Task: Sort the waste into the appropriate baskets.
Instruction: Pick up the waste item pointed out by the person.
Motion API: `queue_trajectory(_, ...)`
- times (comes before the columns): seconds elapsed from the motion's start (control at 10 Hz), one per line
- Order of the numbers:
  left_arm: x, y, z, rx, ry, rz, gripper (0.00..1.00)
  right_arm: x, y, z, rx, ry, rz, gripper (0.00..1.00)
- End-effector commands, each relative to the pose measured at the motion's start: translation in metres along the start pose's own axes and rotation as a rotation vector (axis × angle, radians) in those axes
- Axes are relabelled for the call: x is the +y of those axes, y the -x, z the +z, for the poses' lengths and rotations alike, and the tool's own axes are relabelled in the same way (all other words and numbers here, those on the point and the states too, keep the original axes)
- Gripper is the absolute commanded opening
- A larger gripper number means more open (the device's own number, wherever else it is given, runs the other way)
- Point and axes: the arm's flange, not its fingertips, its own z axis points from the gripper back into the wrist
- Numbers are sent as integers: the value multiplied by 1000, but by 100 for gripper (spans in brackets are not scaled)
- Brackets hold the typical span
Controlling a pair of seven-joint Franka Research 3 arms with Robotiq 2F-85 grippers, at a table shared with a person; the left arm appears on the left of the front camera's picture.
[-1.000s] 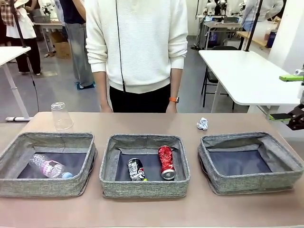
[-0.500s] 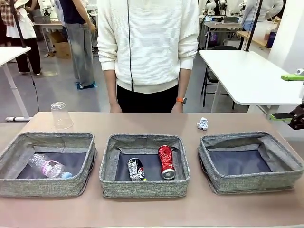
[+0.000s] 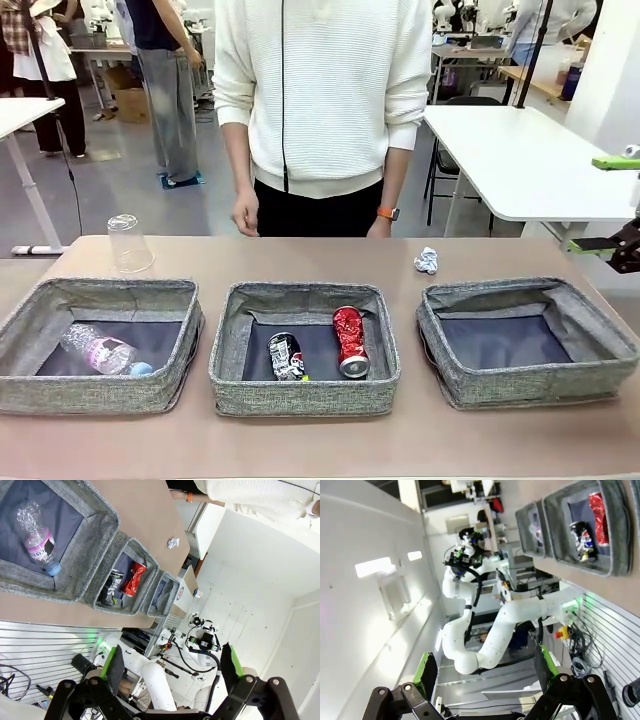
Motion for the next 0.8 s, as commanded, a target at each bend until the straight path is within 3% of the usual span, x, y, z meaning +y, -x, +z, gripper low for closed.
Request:
queue_trajectory(0.0, 1, 0, 1, 2, 6, -12, 100, 6, 1, 0, 0, -17, 2, 100)
queue_trajectory(0.7, 1, 0, 1, 2, 6, -12, 100, 6, 1, 0, 0, -17, 2, 100)
